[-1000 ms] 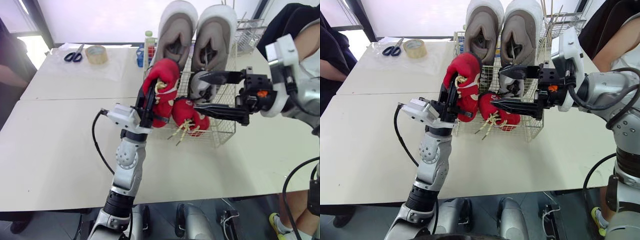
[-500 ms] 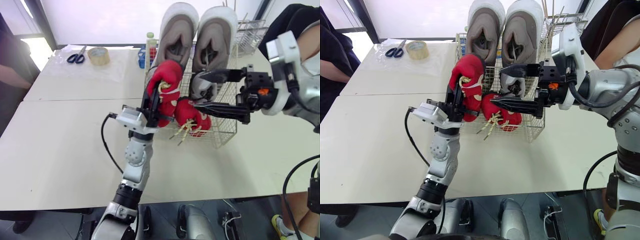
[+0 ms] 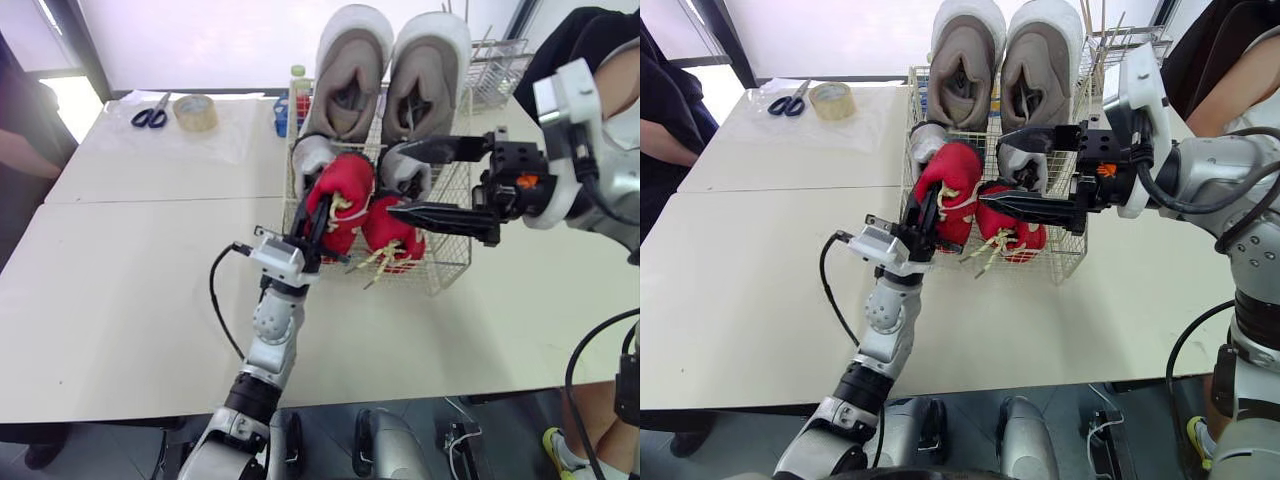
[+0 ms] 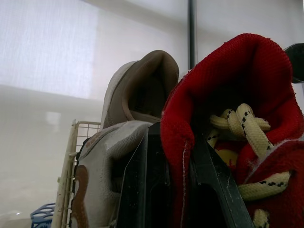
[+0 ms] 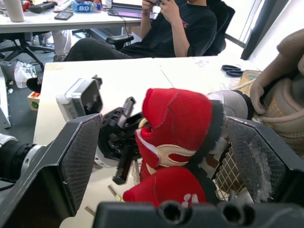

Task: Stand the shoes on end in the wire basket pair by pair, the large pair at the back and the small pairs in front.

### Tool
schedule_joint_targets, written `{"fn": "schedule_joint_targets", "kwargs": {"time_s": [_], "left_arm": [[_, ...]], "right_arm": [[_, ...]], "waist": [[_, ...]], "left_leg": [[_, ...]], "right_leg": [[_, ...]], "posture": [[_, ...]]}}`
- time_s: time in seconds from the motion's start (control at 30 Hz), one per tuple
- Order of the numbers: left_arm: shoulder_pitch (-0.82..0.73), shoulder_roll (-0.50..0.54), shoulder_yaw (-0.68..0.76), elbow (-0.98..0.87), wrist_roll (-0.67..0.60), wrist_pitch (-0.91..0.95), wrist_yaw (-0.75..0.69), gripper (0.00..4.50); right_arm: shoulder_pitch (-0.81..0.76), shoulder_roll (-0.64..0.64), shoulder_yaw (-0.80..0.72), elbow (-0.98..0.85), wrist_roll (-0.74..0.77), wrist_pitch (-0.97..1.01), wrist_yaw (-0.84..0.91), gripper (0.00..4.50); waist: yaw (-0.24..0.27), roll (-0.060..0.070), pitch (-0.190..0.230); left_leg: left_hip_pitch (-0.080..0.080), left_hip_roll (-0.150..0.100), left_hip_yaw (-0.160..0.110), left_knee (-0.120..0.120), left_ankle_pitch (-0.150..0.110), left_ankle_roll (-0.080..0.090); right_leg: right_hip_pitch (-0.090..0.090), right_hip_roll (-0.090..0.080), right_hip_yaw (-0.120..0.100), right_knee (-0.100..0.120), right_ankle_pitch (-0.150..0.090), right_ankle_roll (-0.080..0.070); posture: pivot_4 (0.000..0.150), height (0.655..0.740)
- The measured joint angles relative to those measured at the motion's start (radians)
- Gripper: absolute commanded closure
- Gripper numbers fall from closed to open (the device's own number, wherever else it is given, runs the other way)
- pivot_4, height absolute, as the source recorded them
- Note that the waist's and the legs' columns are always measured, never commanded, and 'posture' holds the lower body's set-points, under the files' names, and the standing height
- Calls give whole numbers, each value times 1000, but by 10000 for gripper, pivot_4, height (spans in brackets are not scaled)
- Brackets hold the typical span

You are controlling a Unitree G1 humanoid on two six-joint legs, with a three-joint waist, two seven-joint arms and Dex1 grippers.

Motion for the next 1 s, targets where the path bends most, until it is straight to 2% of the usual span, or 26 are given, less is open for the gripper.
{"fn": "schedule_joint_targets", "kwargs": {"time_s": [0.1,0.2,0.37,0.4,0.43,0.77,1.0], "left_arm": [[29,12,-3,-12,-4,0,-14,44483],[38,15,-3,-14,-9,0,-29,33804],[51,26,-1,-18,-10,-1,-49,9750],[58,33,1,-23,-11,-1,-51,3651],[70,37,3,-26,-13,2,-54,310],[162,182,67,-180,-90,179,-121,310],[162,275,115,-376,-228,375,-183,310]], "right_arm": [[-3,3,7,4,-9,-3,5,0],[-9,8,22,13,-21,-7,10,0],[-9,11,23,17,-36,-24,18,0],[-9,12,23,17,-37,-26,19,0],[-9,12,23,17,-39,-29,20,0],[-9,40,35,46,-76,-77,47,0],[12,41,34,65,-91,-99,74,0]], "waist": [[-1,2,-1],[0,4,-3],[0,7,-4],[-1,7,-5],[-2,8,-5],[-3,8,-5],[-3,8,-4]], "left_leg": [[0,0,0,0,0,0],[0,0,0,0,0,0],[0,0,0,0,0,0],[0,0,0,0,0,0],[0,0,0,0,0,0],[-1,1,0,-1,0,-1],[-4,1,0,-1,0,-1]], "right_leg": [[0,0,0,0,0,0],[0,0,0,0,0,0],[0,0,0,0,0,0],[0,0,0,0,0,-1],[0,0,0,0,0,0],[-2,0,0,0,0,-1],[-5,0,0,0,0,0]], "posture": [[1500,7400],[1500,7400],[1500,7400],[1500,7400],[1500,7400],[1500,7400],[1500,7400]]}}
